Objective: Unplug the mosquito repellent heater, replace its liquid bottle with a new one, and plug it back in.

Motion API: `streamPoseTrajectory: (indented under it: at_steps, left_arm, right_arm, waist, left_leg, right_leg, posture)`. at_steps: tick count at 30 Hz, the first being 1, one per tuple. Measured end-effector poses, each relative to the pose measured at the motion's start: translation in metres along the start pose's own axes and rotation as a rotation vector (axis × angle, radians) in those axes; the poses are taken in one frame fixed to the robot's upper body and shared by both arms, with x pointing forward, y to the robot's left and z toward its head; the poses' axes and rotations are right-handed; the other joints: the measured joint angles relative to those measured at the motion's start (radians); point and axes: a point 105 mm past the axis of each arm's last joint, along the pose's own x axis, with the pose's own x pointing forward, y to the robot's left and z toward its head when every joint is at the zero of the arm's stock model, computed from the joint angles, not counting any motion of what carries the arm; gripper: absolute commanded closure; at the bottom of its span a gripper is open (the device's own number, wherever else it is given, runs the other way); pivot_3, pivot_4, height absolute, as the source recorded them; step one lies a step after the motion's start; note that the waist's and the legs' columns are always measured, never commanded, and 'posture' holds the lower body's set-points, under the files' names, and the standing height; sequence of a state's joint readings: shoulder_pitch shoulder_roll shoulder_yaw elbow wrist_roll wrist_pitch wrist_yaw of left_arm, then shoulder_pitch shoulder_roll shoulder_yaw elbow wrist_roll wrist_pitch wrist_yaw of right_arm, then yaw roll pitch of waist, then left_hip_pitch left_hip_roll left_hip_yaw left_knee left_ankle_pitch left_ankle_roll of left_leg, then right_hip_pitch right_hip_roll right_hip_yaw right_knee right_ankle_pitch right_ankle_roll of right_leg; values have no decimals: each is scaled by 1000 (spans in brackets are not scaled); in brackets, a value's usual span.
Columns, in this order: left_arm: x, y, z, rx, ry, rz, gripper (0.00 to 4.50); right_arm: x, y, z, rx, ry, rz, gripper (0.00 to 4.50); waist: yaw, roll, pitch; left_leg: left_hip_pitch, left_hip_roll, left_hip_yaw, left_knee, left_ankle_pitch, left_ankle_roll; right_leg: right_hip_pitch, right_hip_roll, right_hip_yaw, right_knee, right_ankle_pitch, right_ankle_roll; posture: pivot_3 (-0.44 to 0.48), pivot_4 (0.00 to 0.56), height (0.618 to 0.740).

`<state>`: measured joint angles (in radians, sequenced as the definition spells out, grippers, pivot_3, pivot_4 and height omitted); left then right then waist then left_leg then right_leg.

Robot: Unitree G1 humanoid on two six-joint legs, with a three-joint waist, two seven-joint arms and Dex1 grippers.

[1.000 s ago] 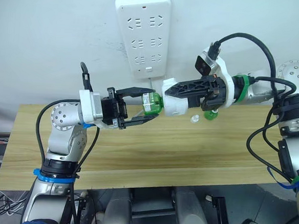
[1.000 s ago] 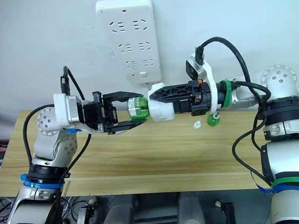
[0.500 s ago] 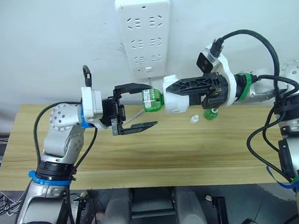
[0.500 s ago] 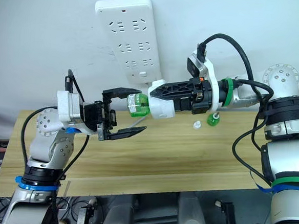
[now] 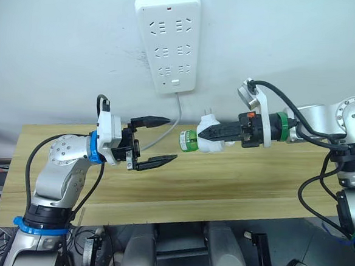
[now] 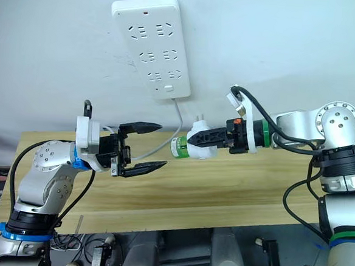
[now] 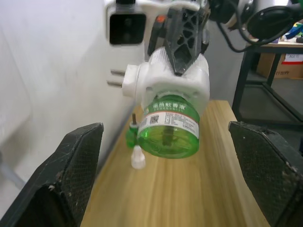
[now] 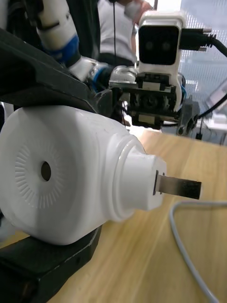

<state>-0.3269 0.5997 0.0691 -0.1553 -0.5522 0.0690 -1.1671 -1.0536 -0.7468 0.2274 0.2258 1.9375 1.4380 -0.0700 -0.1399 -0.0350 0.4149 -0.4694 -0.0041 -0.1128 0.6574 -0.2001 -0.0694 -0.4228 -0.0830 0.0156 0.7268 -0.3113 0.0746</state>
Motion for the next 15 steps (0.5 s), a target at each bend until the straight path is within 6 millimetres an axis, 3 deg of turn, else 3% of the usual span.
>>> streamPoseTrajectory:
  at_steps: [15]
  left_arm:
    - [-8, -3, -23, -69, 161, 113, 45]
  right_arm:
    - [1, -16, -9, -52, 25, -176, 1425]
  waist:
    - [-1, 0, -20]
  left_leg:
    - [0, 0, 0, -1, 0, 0]
  right_leg:
    - [0, 0, 0, -1, 0, 0]
  posture:
    - [-195, 261, 730]
